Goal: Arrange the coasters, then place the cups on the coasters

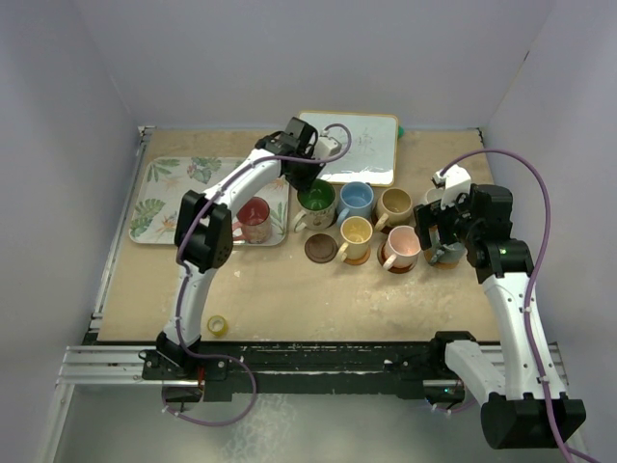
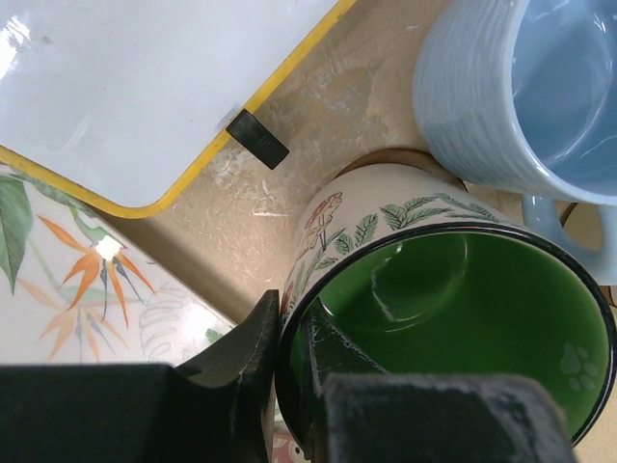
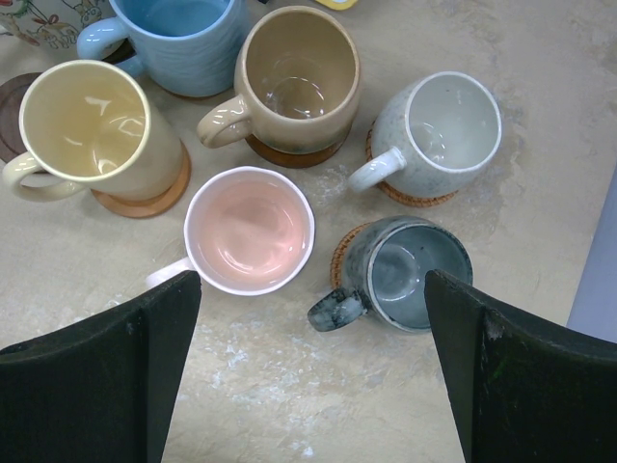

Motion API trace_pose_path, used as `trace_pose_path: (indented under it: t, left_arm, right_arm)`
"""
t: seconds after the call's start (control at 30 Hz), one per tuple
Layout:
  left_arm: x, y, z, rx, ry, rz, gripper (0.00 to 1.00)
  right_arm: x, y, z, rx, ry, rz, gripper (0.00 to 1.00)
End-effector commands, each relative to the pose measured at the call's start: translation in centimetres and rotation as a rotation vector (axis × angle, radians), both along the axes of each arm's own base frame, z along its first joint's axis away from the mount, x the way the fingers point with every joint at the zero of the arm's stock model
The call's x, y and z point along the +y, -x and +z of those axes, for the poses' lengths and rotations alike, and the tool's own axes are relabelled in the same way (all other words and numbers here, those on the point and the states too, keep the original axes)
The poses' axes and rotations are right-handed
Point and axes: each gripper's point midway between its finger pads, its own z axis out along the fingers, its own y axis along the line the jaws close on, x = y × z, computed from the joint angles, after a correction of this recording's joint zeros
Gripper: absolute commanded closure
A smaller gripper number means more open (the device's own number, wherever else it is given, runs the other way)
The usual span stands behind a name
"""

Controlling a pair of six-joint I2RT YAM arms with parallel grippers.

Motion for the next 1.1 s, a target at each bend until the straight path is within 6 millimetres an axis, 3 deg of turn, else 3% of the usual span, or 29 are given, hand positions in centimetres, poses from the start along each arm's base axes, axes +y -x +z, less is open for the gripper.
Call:
trace_pose_path:
  t: [0.0, 0.23, 0.77, 1.07]
  left_arm:
    - [-2.4, -1.7, 5.1, -0.128, 0.097, -0.039, 0.97]
    - [-3.1, -1.9, 5.4, -0.136, 0.094, -0.052, 0.97]
    - [-3.1, -1.5, 3.9, -0.095, 0.047, -0.066, 0.97]
    - [-2.9, -1.5, 3.9, -0.087, 0.037, -0.064, 0.86]
  right_arm:
    - [0.0, -0.1, 0.7, -0.034, -0.001, 0.006, 0.0]
    - [0.0, -0.1, 0.7, -0.033, 0.002, 0.004, 0.0]
    - [-0.1, -0.2, 0.6, -0.03, 0.003, 0.003, 0.0]
    - [-0.1, -0.1, 0.6, -0.029, 0.003, 0.001, 0.0]
